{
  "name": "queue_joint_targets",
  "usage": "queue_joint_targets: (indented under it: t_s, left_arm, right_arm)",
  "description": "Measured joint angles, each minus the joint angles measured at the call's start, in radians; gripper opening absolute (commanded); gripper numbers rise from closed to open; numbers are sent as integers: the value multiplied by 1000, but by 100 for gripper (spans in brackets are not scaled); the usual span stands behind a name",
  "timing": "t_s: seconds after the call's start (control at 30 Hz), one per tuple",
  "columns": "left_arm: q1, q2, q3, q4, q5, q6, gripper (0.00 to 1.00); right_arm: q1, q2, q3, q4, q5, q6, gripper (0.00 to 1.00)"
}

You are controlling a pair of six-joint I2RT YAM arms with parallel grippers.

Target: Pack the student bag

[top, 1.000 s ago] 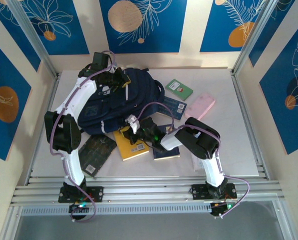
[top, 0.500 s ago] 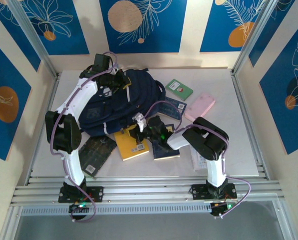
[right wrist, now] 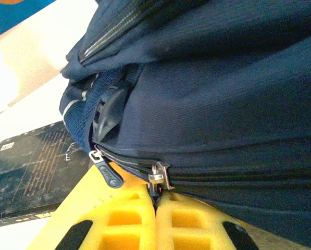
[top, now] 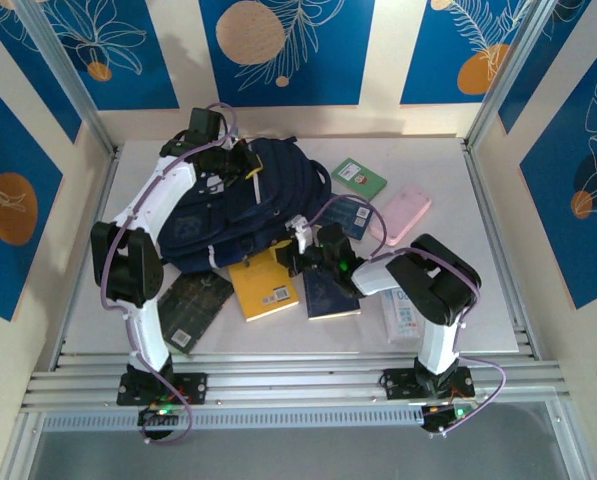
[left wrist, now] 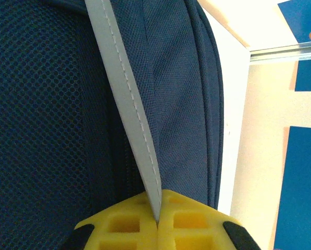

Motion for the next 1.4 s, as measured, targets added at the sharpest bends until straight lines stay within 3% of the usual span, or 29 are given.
queue_joint_targets:
  t_s: [0.3,0.57,0.9,1.4]
  left_arm:
    - [-2,0,3,2,-18,37,0]
    - [-20,0,24,-9,-55,80,0]
    - [-36,3,54,-45,-91,125,0]
    - [-68,28,89,-56,-108,182,0]
  right_arm:
    - [-106,-105,-2,-127,-37,11,1]
    - [-196,-168,98,-406,-117,64,2]
    - [-286,-173,257,-731,-294,223,1]
    - [-432,-169,436,-1004,-382,284,4]
